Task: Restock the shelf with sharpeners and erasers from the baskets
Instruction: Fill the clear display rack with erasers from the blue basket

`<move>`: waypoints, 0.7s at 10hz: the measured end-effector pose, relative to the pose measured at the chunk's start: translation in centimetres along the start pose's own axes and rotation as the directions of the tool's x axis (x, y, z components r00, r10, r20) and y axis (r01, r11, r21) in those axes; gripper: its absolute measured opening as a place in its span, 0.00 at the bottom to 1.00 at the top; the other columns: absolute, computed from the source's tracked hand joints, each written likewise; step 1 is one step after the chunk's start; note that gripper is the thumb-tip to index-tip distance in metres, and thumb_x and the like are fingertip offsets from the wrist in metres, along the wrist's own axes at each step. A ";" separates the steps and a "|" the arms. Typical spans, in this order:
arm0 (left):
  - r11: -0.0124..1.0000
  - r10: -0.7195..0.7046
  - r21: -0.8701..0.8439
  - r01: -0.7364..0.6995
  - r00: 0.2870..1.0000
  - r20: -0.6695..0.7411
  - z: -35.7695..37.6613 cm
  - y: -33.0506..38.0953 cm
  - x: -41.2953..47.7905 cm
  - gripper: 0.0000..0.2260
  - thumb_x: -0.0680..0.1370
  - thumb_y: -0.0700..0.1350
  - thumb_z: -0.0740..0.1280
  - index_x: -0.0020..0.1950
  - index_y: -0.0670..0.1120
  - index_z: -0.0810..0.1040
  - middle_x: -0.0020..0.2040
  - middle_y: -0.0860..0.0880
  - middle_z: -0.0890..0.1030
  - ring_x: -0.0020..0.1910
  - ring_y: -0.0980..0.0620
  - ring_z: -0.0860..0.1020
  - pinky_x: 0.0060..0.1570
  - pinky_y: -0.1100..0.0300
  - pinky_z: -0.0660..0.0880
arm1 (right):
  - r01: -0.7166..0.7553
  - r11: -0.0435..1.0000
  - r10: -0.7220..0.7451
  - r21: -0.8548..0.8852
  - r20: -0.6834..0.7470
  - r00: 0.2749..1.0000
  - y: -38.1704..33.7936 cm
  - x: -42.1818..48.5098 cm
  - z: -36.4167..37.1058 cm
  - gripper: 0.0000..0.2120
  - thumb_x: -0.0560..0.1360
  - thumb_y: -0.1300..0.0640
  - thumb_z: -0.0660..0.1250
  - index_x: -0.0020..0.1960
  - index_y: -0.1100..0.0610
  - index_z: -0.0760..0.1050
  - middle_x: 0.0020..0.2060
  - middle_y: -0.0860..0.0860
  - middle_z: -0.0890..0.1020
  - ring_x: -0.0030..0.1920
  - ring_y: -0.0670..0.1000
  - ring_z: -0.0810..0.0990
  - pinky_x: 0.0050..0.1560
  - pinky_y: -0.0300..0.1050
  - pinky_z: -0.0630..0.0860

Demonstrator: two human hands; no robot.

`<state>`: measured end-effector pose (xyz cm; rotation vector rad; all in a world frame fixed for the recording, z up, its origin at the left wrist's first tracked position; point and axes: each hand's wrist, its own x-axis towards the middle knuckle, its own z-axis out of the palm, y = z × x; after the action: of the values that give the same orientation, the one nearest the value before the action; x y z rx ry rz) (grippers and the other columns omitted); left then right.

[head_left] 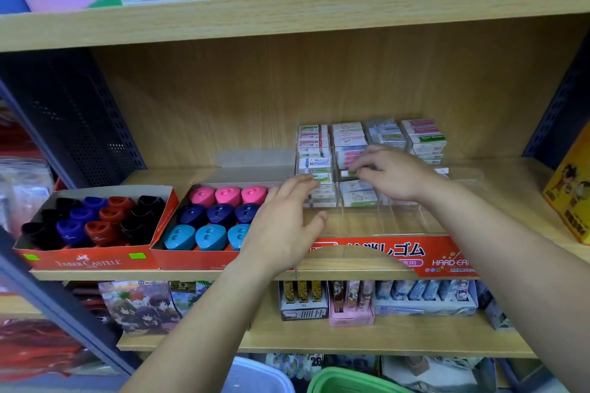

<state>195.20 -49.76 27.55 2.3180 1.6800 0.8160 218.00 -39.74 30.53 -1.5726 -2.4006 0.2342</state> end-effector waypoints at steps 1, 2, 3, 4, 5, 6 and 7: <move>1.000 -0.003 0.001 0.003 1.000 0.005 0.0 0.0 0.0 0.25 0.81 0.52 0.65 0.78 0.54 0.66 0.78 0.57 0.64 0.76 0.54 0.61 0.73 0.59 0.58 | 0.017 1.000 -0.017 -0.005 -0.015 1.000 0.1 -0.1 -0.1 0.15 0.82 0.52 0.59 0.64 0.48 0.80 0.60 0.45 0.75 0.63 0.49 0.74 0.59 0.47 0.72; 1.000 0.000 -0.001 0.000 1.000 0.002 0.0 0.0 0.0 0.25 0.81 0.53 0.65 0.78 0.54 0.66 0.78 0.57 0.64 0.76 0.54 0.61 0.74 0.58 0.59 | 0.018 1.000 -0.018 -0.024 0.007 1.000 0.1 -0.2 -0.1 0.16 0.83 0.49 0.57 0.63 0.48 0.81 0.64 0.45 0.77 0.64 0.48 0.74 0.59 0.47 0.71; 1.000 0.004 -0.010 -0.004 1.000 -0.002 0.1 -0.1 0.0 0.25 0.81 0.53 0.65 0.78 0.53 0.66 0.78 0.57 0.64 0.76 0.54 0.60 0.74 0.58 0.59 | -0.006 0.999 0.010 -0.054 0.081 0.997 0.0 -0.1 -0.1 0.20 0.83 0.44 0.54 0.61 0.49 0.82 0.65 0.45 0.77 0.65 0.50 0.74 0.65 0.53 0.71; 1.000 0.007 -0.011 -0.007 1.000 -0.004 0.2 -0.2 0.1 0.25 0.81 0.53 0.65 0.78 0.53 0.66 0.78 0.57 0.64 0.76 0.54 0.61 0.74 0.58 0.59 | -0.031 0.999 0.035 -0.030 0.107 0.994 0.1 -0.2 0.0 0.22 0.83 0.40 0.51 0.64 0.45 0.80 0.69 0.42 0.75 0.70 0.50 0.72 0.69 0.56 0.69; 1.000 -0.003 0.003 0.003 1.000 -0.007 0.1 -0.2 0.1 0.25 0.81 0.53 0.65 0.78 0.54 0.66 0.78 0.58 0.65 0.76 0.53 0.61 0.73 0.58 0.59 | -0.021 1.000 0.021 -0.011 -0.002 1.000 -0.2 -0.6 0.0 0.19 0.78 0.40 0.55 0.58 0.43 0.82 0.62 0.43 0.81 0.62 0.50 0.77 0.61 0.53 0.75; 1.000 -0.017 0.003 0.017 1.000 0.011 -0.5 0.2 0.3 0.25 0.81 0.54 0.65 0.78 0.54 0.67 0.78 0.57 0.66 0.76 0.52 0.61 0.73 0.56 0.60 | -0.007 1.000 0.003 -0.021 -0.159 0.987 -1.2 -1.5 -0.7 0.13 0.80 0.47 0.61 0.57 0.45 0.82 0.54 0.43 0.80 0.58 0.50 0.78 0.49 0.46 0.73; 1.000 0.007 -0.011 -0.007 0.998 -0.055 -2.6 1.3 -0.6 0.24 0.81 0.55 0.66 0.77 0.54 0.69 0.76 0.57 0.69 0.75 0.54 0.64 0.71 0.58 0.60 | -0.012 0.999 0.001 -0.035 -0.294 0.956 -4.0 -4.1 -1.6 0.14 0.80 0.45 0.63 0.59 0.49 0.82 0.55 0.47 0.79 0.59 0.53 0.77 0.51 0.48 0.73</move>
<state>194.81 -51.20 30.05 2.3158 1.6855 0.8959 216.58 -45.09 32.65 -1.5100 -2.1807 -0.0426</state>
